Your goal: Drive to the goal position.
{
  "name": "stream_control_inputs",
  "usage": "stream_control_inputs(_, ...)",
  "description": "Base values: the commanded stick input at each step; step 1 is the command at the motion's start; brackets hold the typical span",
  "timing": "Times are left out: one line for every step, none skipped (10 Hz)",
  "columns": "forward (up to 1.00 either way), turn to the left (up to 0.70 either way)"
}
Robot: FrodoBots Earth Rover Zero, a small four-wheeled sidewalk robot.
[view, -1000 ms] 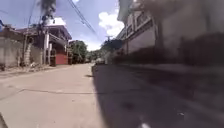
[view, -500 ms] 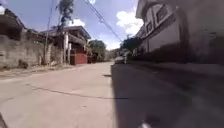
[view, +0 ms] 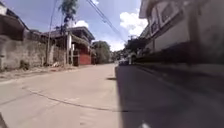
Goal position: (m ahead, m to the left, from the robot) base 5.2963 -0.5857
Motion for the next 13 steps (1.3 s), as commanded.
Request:
stream_control_inputs(0.70, -0.22)
stream_control_inputs(0.70, -0.08)
stream_control_inputs(0.70, -0.02)
stream_control_inputs(0.70, 0.00)
stream_control_inputs(0.70, 0.00)
stream_control_inputs(0.70, 0.00)
stream_control_inputs(0.70, 0.00)
stream_control_inputs(0.70, 0.00)
stream_control_inputs(0.70, 0.00)
stream_control_inputs(0.70, 0.00)
stream_control_inputs(0.70, 0.00)
stream_control_inputs(0.70, 0.00)
stream_control_inputs(0.70, 0.00)
